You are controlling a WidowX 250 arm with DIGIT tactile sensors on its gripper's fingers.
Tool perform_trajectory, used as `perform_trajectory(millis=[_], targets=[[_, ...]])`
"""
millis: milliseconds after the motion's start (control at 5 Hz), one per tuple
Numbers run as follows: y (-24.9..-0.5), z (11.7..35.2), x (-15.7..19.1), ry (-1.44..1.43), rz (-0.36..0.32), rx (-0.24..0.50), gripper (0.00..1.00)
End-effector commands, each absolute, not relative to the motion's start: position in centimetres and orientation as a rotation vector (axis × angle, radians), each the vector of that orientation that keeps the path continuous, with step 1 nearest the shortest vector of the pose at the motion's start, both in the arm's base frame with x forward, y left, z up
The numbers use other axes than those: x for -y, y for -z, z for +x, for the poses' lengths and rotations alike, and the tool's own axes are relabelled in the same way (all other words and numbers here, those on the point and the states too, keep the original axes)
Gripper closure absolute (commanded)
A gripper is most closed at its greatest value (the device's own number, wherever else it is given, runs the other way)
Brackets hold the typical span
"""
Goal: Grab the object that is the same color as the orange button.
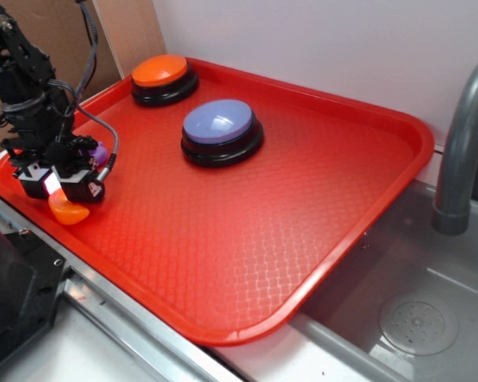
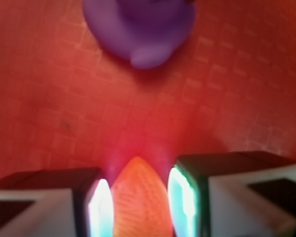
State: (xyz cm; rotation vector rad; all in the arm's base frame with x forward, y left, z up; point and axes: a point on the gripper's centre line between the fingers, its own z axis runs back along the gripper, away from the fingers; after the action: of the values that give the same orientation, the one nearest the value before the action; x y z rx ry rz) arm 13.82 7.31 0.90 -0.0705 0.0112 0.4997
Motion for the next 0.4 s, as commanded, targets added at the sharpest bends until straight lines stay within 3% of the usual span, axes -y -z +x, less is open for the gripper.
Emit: perform_trajectory(millis=[0, 200], targets=[[-0.7, 13.6, -7.0, -0.492, -0.076, -0.016, 1.00], [-1.9, 14.2, -7.1, -0.476, -0.030, -0.010, 1.00]])
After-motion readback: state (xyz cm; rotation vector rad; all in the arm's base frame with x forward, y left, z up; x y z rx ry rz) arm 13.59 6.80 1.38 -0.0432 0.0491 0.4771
